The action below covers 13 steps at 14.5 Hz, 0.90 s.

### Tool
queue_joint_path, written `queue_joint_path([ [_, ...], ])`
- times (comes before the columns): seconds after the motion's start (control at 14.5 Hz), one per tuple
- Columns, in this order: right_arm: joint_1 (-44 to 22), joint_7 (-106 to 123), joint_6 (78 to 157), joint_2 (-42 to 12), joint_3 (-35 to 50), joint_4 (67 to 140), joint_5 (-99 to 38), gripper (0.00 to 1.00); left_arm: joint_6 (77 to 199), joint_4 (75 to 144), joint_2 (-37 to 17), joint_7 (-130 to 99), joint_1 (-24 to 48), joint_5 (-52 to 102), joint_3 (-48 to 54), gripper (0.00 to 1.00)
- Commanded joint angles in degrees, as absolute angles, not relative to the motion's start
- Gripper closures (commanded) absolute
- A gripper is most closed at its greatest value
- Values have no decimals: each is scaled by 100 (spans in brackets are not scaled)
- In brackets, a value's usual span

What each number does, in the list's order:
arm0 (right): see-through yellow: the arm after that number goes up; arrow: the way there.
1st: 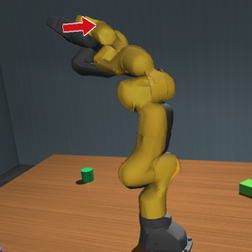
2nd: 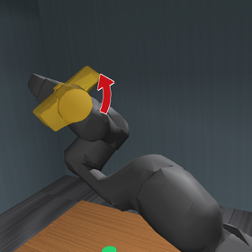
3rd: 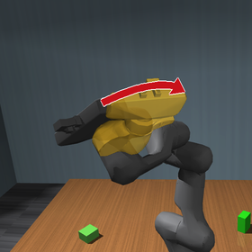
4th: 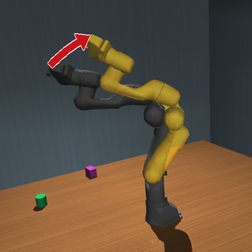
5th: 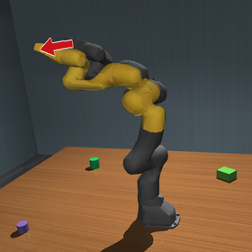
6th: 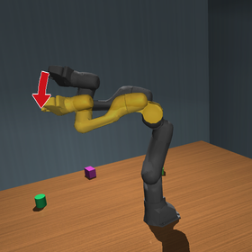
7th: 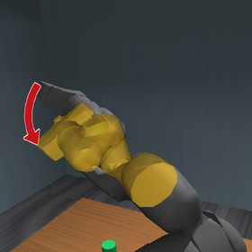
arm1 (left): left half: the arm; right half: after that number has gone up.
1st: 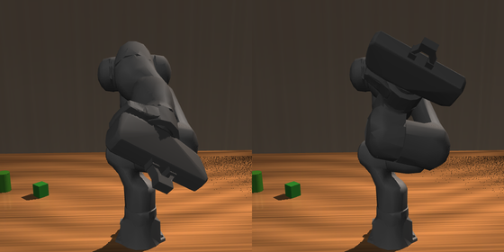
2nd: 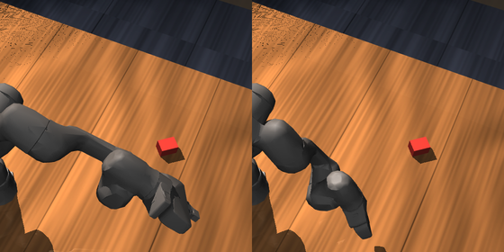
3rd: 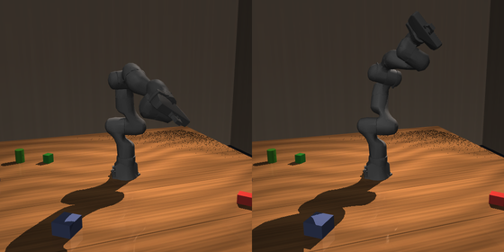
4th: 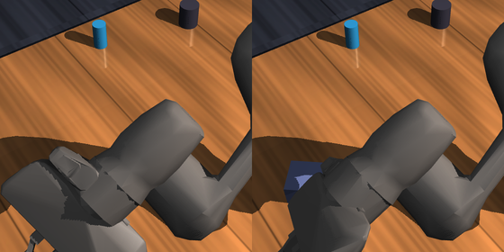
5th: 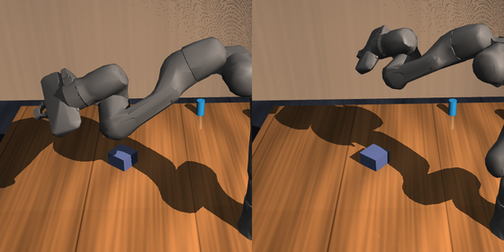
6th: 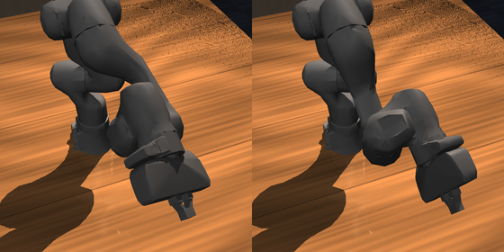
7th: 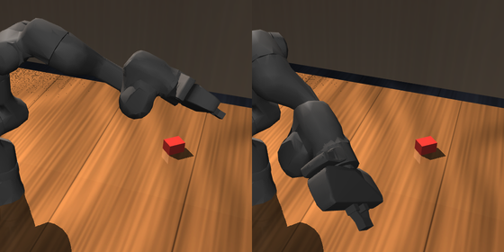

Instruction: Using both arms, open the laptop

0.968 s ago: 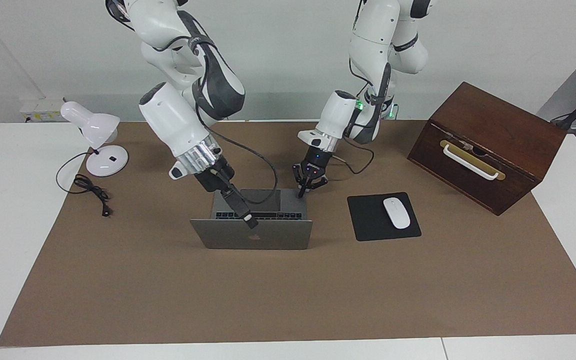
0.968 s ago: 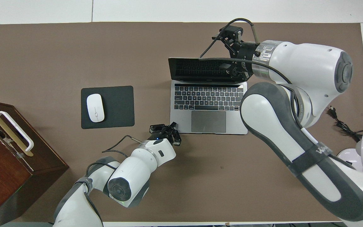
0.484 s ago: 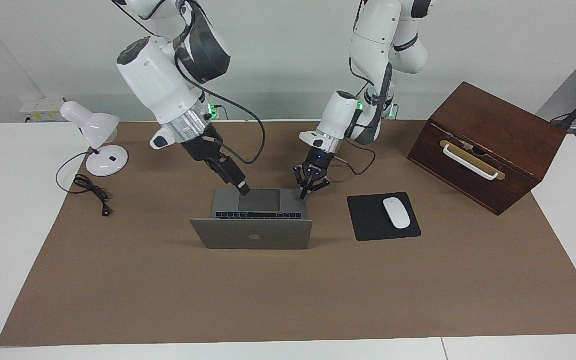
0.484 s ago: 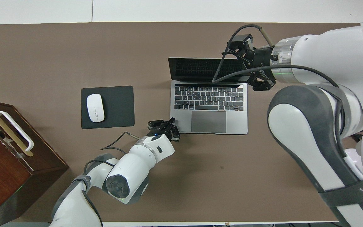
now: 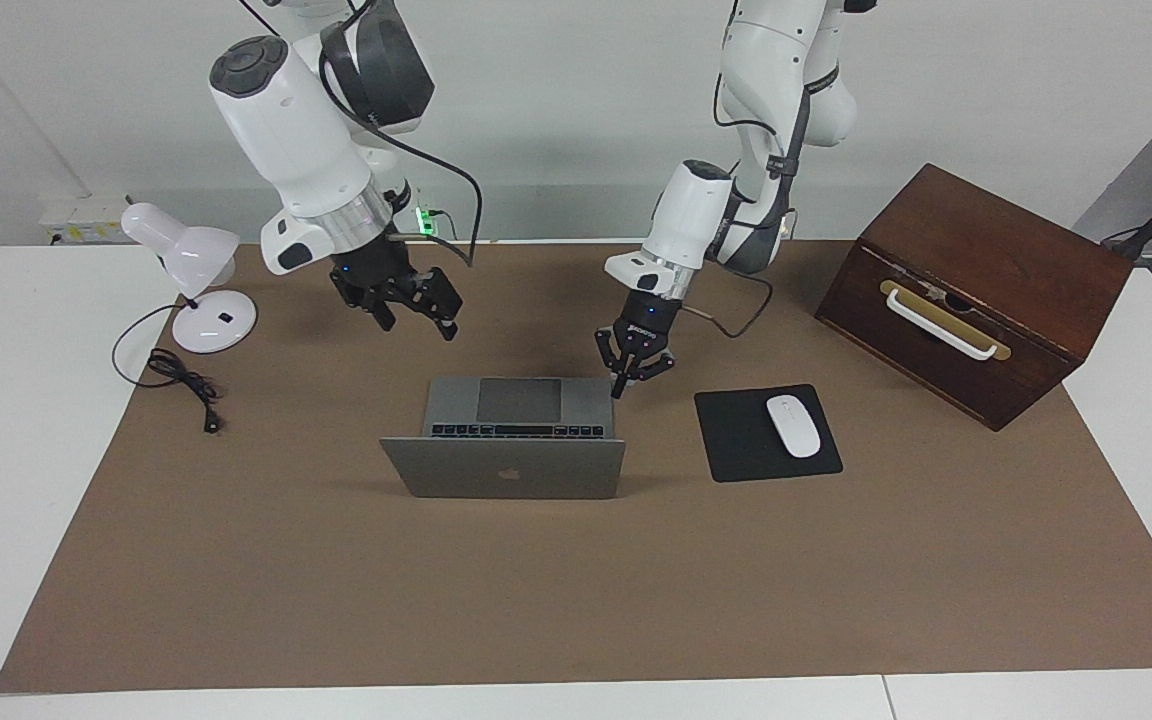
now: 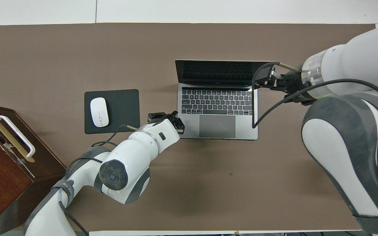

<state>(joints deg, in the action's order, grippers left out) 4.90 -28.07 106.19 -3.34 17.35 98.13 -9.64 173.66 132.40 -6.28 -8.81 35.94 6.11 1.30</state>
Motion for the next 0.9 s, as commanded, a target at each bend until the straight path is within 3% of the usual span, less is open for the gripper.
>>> queue_joint_path([
  [0.0, 554, -1709, 10171, -255, 1565, 9844, -416, 0, 15957, 12825, -194, -826, 3420, 694, 149, 100],
  [0.35, 545, -284, 9660, -62, 1099, 9861, -176, 0, 13320, 11692, 52, -380, 2980, 624, 149, 100],
  [0.62, 536, -193, 9229, 105, 949, 9879, -176, 0, 12271, 11496, 509, -9, 2655, 624, 149, 99],
  [0.69, 536, -185, 9220, 132, 845, 9853, -176, 0, 12078, 11496, 614, -9, 2567, 624, 149, 81],
  [0.76, 536, -176, 9202, 132, 783, 9844, -176, 0, 11893, 11496, 746, -9, 2488, 624, 149, 48],
  [0.83, 536, -158, 9089, 167, 713, 9826, -176, 0, 11709, 11496, 851, 0, 2365, 624, 149, 3],
])
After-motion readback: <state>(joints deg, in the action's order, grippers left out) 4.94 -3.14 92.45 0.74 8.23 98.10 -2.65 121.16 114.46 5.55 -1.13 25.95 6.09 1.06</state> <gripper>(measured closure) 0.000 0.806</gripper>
